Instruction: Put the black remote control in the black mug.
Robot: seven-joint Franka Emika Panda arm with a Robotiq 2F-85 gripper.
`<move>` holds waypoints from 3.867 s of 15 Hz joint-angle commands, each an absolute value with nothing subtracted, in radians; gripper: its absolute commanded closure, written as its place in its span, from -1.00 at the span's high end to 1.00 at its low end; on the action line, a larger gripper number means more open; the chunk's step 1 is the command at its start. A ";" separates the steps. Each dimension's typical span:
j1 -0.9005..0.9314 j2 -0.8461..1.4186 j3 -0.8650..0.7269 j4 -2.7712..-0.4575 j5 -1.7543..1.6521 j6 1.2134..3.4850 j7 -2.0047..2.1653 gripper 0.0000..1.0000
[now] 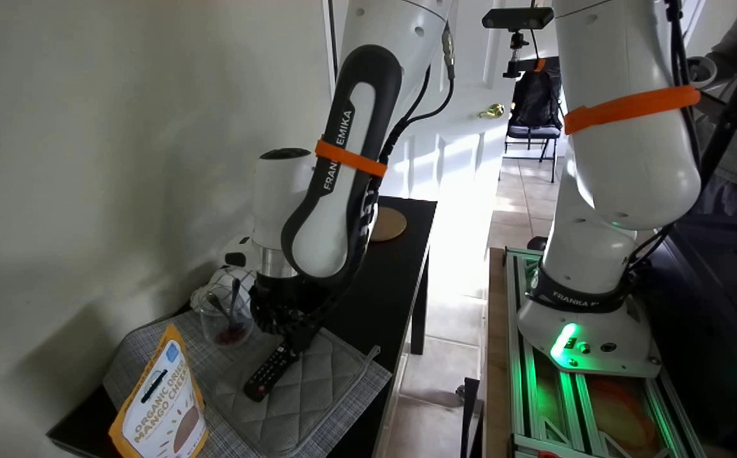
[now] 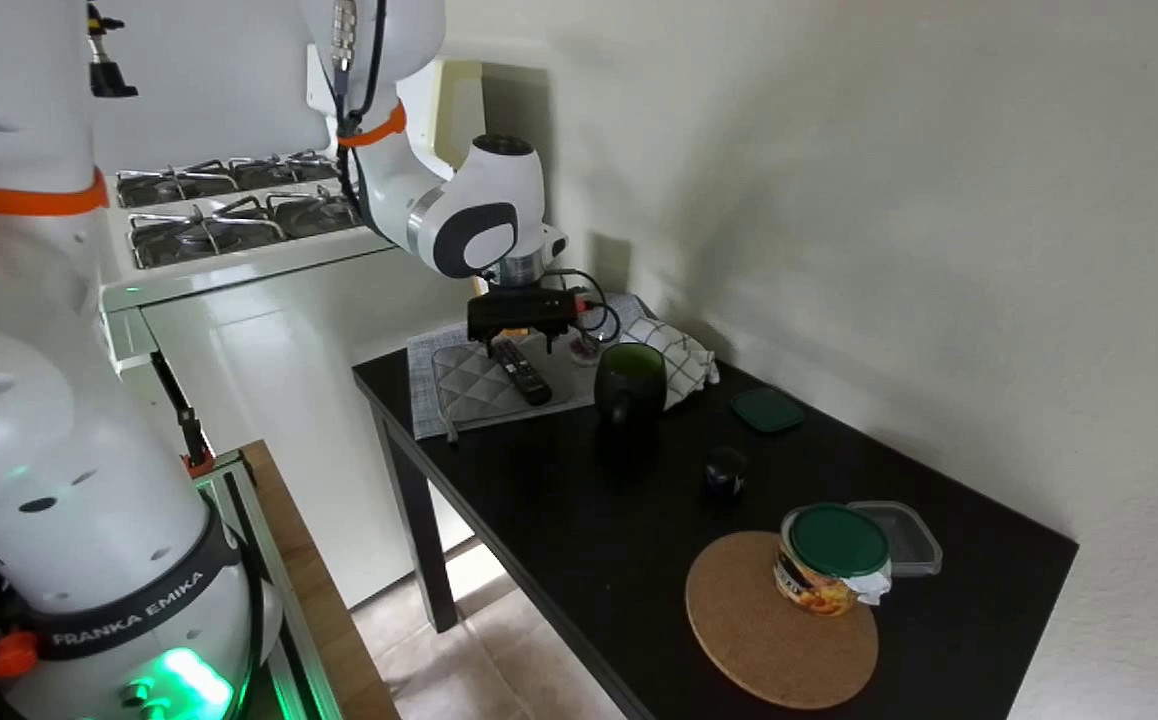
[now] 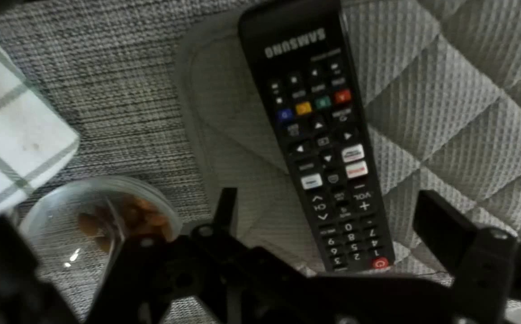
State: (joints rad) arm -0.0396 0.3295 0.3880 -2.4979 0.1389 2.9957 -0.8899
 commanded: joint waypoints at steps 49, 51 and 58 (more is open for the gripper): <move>-0.043 -0.590 -0.004 -2.745 -0.205 2.350 -0.281 -0.54; -0.012 -0.522 -0.060 -2.748 -0.142 2.535 -0.290 -0.54; 0.381 -0.240 -0.242 -2.757 0.239 3.137 -0.496 -0.54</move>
